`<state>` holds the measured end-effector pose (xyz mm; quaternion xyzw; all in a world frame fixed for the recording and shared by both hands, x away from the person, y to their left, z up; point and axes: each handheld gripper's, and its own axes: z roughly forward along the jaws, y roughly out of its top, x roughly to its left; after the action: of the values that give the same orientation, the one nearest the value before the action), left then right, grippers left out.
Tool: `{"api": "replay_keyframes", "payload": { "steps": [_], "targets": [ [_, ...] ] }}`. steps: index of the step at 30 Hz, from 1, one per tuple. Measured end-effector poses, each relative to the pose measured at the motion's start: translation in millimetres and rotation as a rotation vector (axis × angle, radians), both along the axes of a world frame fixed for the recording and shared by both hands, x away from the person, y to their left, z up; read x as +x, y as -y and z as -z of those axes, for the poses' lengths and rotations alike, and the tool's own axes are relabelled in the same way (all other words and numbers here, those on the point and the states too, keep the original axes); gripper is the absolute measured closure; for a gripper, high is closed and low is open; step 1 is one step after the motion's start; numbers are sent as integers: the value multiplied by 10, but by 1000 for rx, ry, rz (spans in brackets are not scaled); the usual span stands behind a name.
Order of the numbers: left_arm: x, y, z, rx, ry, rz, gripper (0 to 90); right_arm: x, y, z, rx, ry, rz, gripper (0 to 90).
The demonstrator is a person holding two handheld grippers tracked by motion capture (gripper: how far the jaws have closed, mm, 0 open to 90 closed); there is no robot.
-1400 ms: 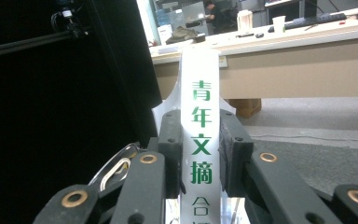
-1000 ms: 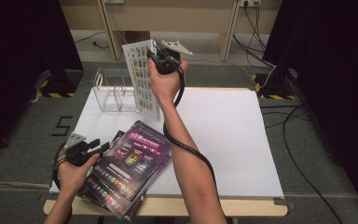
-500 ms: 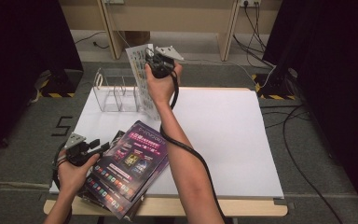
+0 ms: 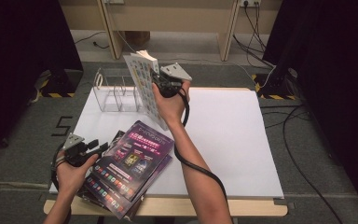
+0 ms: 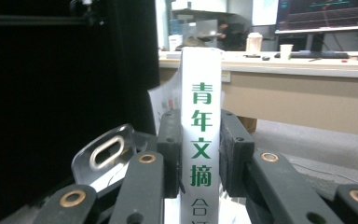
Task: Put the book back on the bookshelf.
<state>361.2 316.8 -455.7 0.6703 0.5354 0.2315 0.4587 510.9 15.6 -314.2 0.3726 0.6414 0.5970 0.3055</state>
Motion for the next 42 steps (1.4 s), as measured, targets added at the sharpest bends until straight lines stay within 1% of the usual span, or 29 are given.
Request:
{"api": "replay_keyframes", "payload": {
  "steps": [3,4,5,7,10,12,14,15,20,22,25,27,29,30,31,32,33,34,35,36,37,38,39,40,41,42],
  "targets": [
    [-3,11,-8,-3,4,0,504,-124,102,37,-28,1,-23,732],
    [-1,15,-7,-6,6,-1,504,-180,153,54,-34,-8,-31,730],
    [-1,20,-7,-10,6,-3,504,-223,194,70,-40,-13,-30,727],
    [-4,26,-14,-4,-1,1,504,-296,265,104,-57,-12,-32,727],
    [-6,34,-15,-3,-1,4,504,-424,398,175,-61,-42,-34,723],
    [-4,38,-15,-2,-1,6,504,-478,470,223,-82,-55,-24,723],
    [0,43,-16,-3,-1,7,504,-498,526,269,-68,-72,-31,721],
    [2,47,-17,-4,0,8,503,-500,538,279,-69,-75,-33,718],
    [-1,50,-30,-5,5,8,502,-478,513,245,-84,-90,-45,676],
    [-2,48,-31,-8,7,9,502,-444,480,228,-105,-98,-47,665],
    [-6,48,-32,-7,6,11,501,-378,440,198,-107,-125,-67,643],
    [-5,50,-29,-7,3,12,501,-342,414,167,-109,-130,-73,642],
    [0,54,-24,-8,2,13,500,-286,383,132,-127,-153,-106,619],
    [2,58,-22,-9,-1,15,500,-248,372,121,-116,-173,-134,608],
    [4,62,-20,-9,-3,16,500,-209,363,116,-94,-185,-147,591],
    [6,67,-17,-10,-3,17,499,-168,343,116,-94,-190,-158,579],
    [7,70,-16,-11,-4,17,499,-114,319,125,-108,-200,-169,547],
    [8,70,-17,-9,-5,19,499,-59,287,143,-110,-233,-196,516],
    [10,70,-18,-7,-6,20,499,-11,250,173,-91,-246,-238,515],
    [12,69,-19,-7,-6,20,499,21,211,201,-79,-249,-264,517],
    [11,66,-20,-8,-5,18,499,45,170,229,-102,-256,-273,519],
    [10,58,-21,-10,-4,19,499,58,142,257,-110,-265,-276,524],
    [9,50,-20,-12,-2,16,499,63,120,283,-108,-275,-279,524],
    [11,43,-17,-15,0,12,499,62,102,305,-123,-273,-283,525],
    [10,33,-19,-23,-25,21,500,49,79,322,-139,-273,-289,526],
    [8,28,-17,-40,-130,49,540,36,60,336,-147,-276,-304,527]
  ]
}}
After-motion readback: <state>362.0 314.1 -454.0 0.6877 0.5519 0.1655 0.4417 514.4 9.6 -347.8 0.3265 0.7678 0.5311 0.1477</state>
